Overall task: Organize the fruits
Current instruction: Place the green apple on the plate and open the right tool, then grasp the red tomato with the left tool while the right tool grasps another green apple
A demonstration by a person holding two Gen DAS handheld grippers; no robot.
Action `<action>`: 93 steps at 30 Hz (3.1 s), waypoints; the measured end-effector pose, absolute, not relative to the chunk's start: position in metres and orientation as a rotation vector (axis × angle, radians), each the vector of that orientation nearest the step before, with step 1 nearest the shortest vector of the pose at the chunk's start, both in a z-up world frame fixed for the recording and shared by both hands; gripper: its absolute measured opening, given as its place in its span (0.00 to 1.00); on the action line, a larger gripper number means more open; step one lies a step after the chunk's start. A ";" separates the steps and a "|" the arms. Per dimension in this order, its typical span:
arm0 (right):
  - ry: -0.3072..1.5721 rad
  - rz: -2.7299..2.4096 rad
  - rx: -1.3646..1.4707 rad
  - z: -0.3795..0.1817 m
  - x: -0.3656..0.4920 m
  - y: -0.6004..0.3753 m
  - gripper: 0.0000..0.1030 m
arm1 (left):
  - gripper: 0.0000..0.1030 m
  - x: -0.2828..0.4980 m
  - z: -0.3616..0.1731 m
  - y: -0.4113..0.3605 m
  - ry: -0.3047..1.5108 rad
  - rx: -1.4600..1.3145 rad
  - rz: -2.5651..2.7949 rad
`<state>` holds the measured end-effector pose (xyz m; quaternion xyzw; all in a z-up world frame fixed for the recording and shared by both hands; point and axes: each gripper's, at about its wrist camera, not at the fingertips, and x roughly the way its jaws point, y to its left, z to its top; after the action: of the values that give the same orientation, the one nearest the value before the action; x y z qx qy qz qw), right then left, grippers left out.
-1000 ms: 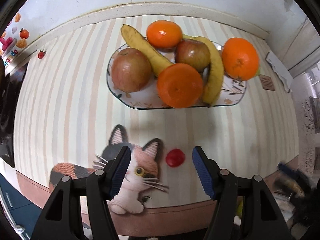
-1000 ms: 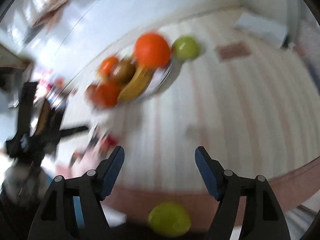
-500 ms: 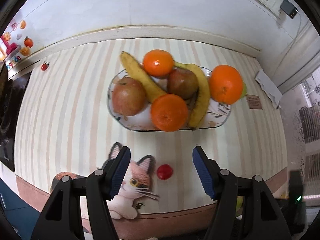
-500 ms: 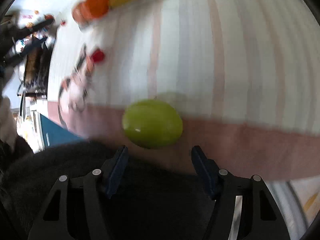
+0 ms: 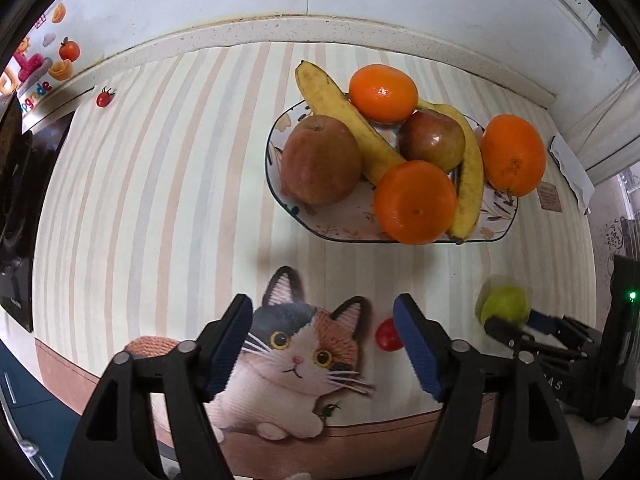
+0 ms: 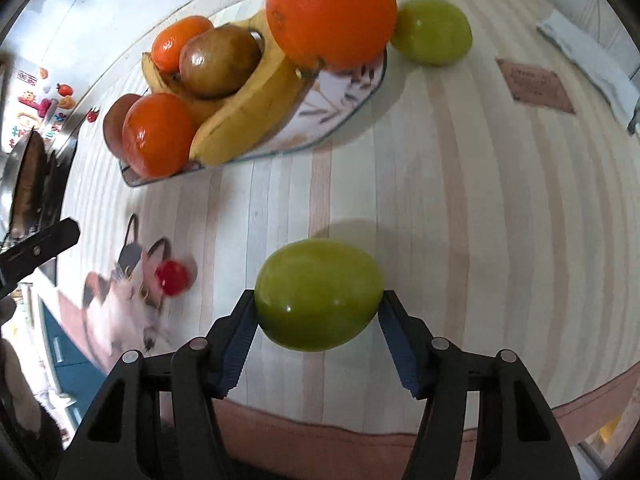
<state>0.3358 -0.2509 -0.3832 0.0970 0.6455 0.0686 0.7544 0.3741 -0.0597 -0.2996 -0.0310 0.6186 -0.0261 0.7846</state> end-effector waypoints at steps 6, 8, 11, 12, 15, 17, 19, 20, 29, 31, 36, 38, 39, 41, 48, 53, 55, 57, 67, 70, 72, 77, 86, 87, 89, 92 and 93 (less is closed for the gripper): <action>1.313 0.158 0.286 -0.361 0.342 -0.233 0.61 | 0.84 0.383 -0.299 -0.057 1.313 0.020 -0.061; 1.273 0.191 0.307 -0.345 0.346 -0.229 0.61 | 0.84 0.388 -0.293 -0.054 1.303 0.002 -0.066; 1.215 0.235 0.349 -0.323 0.363 -0.223 0.61 | 0.87 0.394 -0.280 -0.051 1.251 -0.024 -0.062; 1.201 0.250 0.373 -0.319 0.373 -0.221 0.61 | 0.89 0.399 -0.277 -0.051 1.237 -0.020 -0.051; 1.186 0.251 0.373 -0.316 0.400 -0.214 0.61 | 0.90 0.410 -0.273 -0.052 1.221 -0.030 -0.037; 1.193 0.249 0.404 -0.324 0.418 -0.211 0.61 | 0.90 0.418 -0.274 -0.053 1.219 -0.015 -0.022; 1.206 0.233 0.419 -0.332 0.429 -0.210 0.61 | 0.90 0.425 -0.276 -0.056 1.212 0.010 -0.008; 1.222 0.225 0.424 -0.338 0.436 -0.209 0.62 | 0.90 0.426 -0.277 -0.058 1.212 0.019 -0.004; 1.245 0.200 0.508 -0.360 0.444 -0.217 0.64 | 0.90 0.430 -0.288 -0.066 1.232 0.033 0.005; 1.244 0.209 0.496 -0.355 0.443 -0.221 0.66 | 0.90 0.429 -0.288 -0.067 1.233 0.031 0.008; 1.142 0.190 0.461 -0.307 0.420 -0.247 0.71 | 0.90 0.414 -0.275 -0.067 1.198 0.024 0.026; 1.070 0.140 0.436 -0.287 0.407 -0.265 0.71 | 0.90 0.407 -0.271 -0.068 1.178 0.029 0.050; 1.030 0.101 0.438 -0.277 0.402 -0.279 0.71 | 0.90 0.404 -0.269 -0.069 1.169 0.032 0.065; 1.001 0.023 0.456 -0.271 0.401 -0.305 0.71 | 0.90 0.397 -0.269 -0.072 1.156 0.021 0.095; 1.107 -0.039 0.738 -0.332 0.449 -0.379 0.71 | 0.90 0.397 -0.295 -0.083 1.221 -0.017 0.148; 1.151 -0.055 0.954 -0.375 0.473 -0.399 0.70 | 0.90 0.398 -0.307 -0.087 1.251 -0.019 0.181; 1.185 -0.077 0.988 -0.388 0.480 -0.400 0.70 | 0.90 0.397 -0.309 -0.089 1.256 -0.018 0.189; 1.212 -0.079 0.976 -0.395 0.487 -0.399 0.70 | 0.90 0.395 -0.312 -0.090 1.260 -0.025 0.197; 1.267 -0.062 0.846 -0.411 0.496 -0.378 0.59 | 0.90 0.389 -0.320 -0.088 1.294 -0.040 0.208; 1.258 -0.061 0.801 -0.407 0.487 -0.380 0.59 | 0.90 0.385 -0.326 -0.082 1.342 -0.089 0.161; 1.251 -0.053 0.776 -0.398 0.472 -0.384 0.59 | 0.90 0.380 -0.331 -0.078 1.376 -0.129 0.133; 1.267 -0.009 0.649 -0.384 0.427 -0.378 0.60 | 0.90 0.366 -0.346 -0.081 1.448 -0.158 0.044; 1.341 0.101 0.416 -0.378 0.352 -0.326 0.59 | 0.72 0.371 -0.369 -0.113 1.520 -0.085 -0.074; 1.348 0.115 0.391 -0.378 0.345 -0.320 0.59 | 0.64 0.372 -0.372 -0.116 1.528 -0.077 -0.083; 1.356 0.129 0.374 -0.380 0.338 -0.314 0.59 | 0.51 0.376 -0.377 -0.123 1.544 -0.068 -0.099; 1.366 0.149 0.364 -0.383 0.332 -0.306 0.60 | 0.43 0.374 -0.380 -0.133 1.528 -0.041 -0.113; 1.363 0.153 0.354 -0.382 0.331 -0.304 0.60 | 0.36 0.375 -0.379 -0.136 1.520 -0.024 -0.112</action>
<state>0.3306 -0.3043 -0.3821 0.1624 0.6259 0.0704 0.7595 0.3748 -0.1364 -0.3794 -0.0109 0.6885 -0.0507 0.7234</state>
